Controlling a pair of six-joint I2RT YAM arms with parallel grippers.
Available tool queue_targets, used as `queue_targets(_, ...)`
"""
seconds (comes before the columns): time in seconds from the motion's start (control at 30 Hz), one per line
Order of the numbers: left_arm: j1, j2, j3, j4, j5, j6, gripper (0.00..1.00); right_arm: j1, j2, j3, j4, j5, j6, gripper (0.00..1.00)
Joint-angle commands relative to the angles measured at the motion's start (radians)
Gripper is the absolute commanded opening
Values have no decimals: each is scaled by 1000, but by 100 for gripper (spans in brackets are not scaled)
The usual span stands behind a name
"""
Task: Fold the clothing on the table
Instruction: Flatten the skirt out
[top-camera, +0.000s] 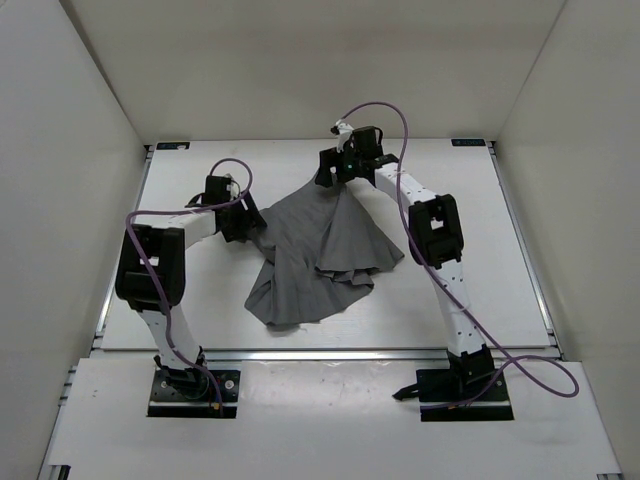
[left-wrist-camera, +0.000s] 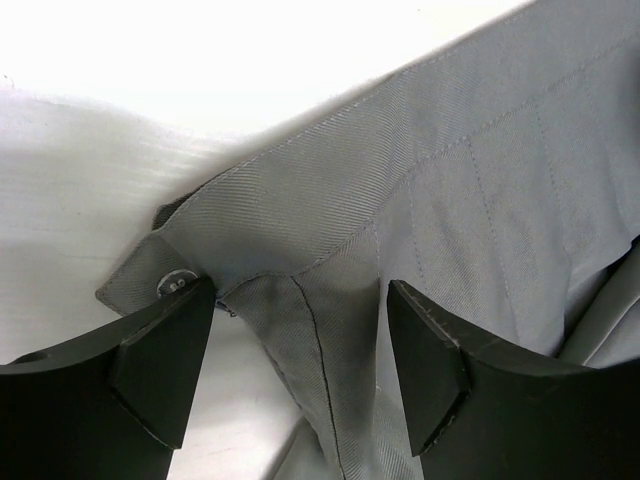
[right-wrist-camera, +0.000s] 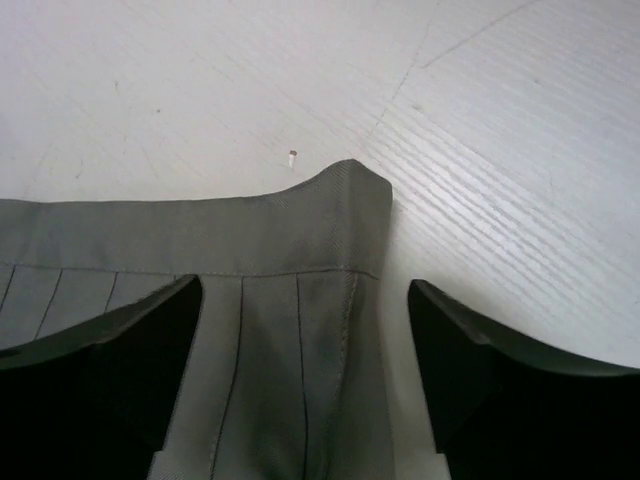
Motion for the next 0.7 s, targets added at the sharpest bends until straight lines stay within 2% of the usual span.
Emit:
queue_targets(0.0,-15,39,3,18,-27,-27,78,-23,22,48,45,-11,50,75)
queue_targets(0.07,-26,54,9,15,-15,-38,74,-26,19,42,52,-11,65,67)
queue_targets(0.13,-32,63,17,6,-21,-49,66,-35,19,28,45,-23,82,40)
queue_targets(0.17,-37,68,16,-5,-15,-53,61,-41,16,28,52,-31,81,34)
queue_targets(0.27,-35,49,-4,15,-19,-61,35,-66,2,25,39,-57,116,1)
queue_targets(0.33,-32,36,6,19,-22,-64,8,-96,-15,42,19,-52,123,0)
queue_targets(0.37,-30,31,18,6,-22,-53,1,-96,-28,45,8,-48,117,0)
queue_targets(0.53,-38,36,135,-77,-53,16,0,-176,-188,10,-33,-30,100,0)
queue_targets(0.67,-40,14,222,-114,-48,89,0,-202,-330,-81,-131,-2,70,0)
